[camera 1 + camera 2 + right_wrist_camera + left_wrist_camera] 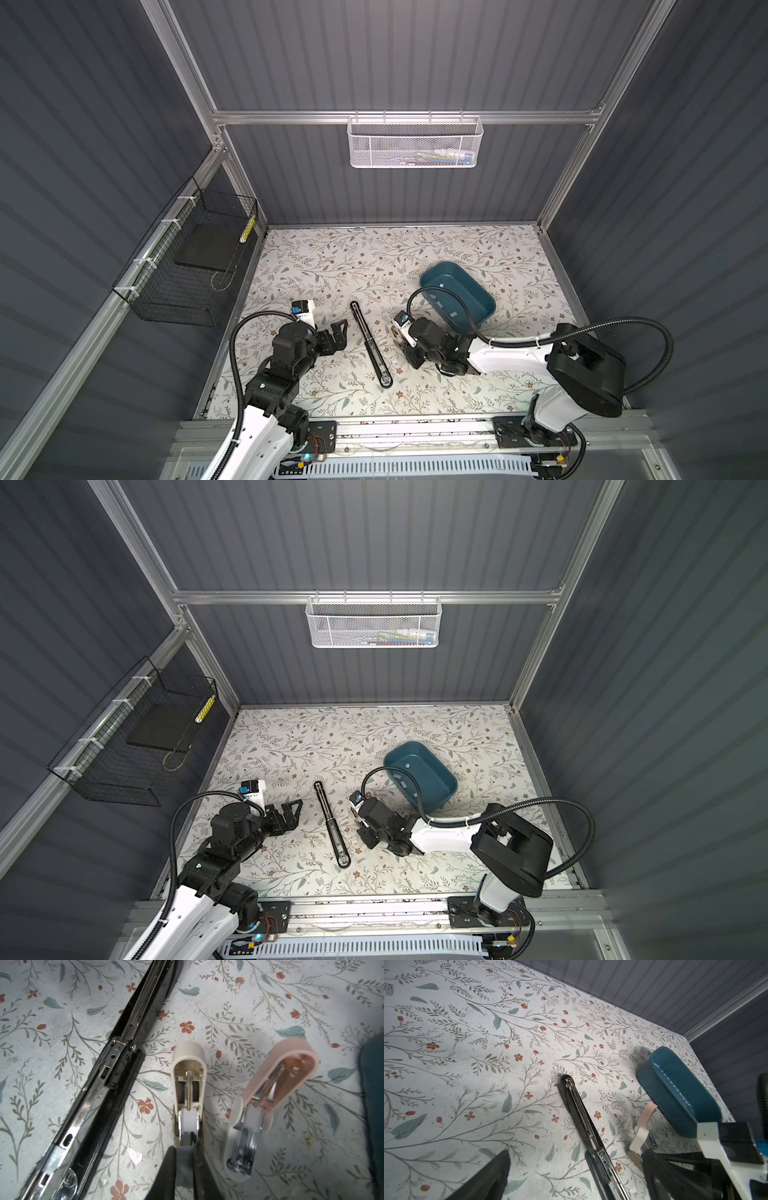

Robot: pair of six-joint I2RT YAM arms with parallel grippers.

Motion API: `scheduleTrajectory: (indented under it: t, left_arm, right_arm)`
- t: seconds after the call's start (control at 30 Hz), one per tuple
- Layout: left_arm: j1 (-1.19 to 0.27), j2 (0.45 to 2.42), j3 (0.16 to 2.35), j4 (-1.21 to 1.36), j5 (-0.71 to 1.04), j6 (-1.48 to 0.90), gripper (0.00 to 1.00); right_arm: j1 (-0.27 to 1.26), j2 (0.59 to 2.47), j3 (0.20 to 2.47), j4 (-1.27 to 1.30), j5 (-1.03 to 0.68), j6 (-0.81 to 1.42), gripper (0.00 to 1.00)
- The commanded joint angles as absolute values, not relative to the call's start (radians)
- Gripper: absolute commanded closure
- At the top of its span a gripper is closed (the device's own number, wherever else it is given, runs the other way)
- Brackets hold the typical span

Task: Load the staples into the stapler

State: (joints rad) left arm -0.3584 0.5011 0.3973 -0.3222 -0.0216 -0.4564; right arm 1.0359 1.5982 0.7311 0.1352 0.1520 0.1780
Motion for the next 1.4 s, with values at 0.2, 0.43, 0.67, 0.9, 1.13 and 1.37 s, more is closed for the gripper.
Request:
scheduleTrajectory:
  t: [0.2, 0.43, 0.67, 0.9, 1.13, 1.37]
  left_arm:
    - [-0.355, 0.491, 0.386, -0.336, -0.014, -0.463, 0.01]
    - [-0.355, 0.495, 0.385, -0.335, -0.017, -0.464, 0.01]
    - [-0.356, 0.497, 0.386, -0.334, -0.016, -0.463, 0.01]
    - [-0.355, 0.498, 0.386, -0.334, -0.017, -0.464, 0.01]
    - [-0.355, 0.500, 0.387, -0.334, -0.017, -0.465, 0.01]
    - [-0.355, 0.499, 0.387, -0.334, -0.018, -0.465, 0.01]
  right_arm:
    - [1.041, 1.639, 0.729, 0.203, 0.150, 0.129, 0.90]
    - [1.042, 1.651, 0.717, 0.237, 0.156, 0.095, 0.93]
    - [1.039, 1.667, 0.714, 0.244, 0.162, 0.086, 0.93]
    - [1.039, 1.681, 0.713, 0.247, 0.183, 0.072, 0.94]
    - [1.039, 1.649, 0.712, 0.239, 0.172, 0.059, 0.94]
    - [1.040, 1.617, 0.699, 0.239, 0.179, 0.030, 0.93]
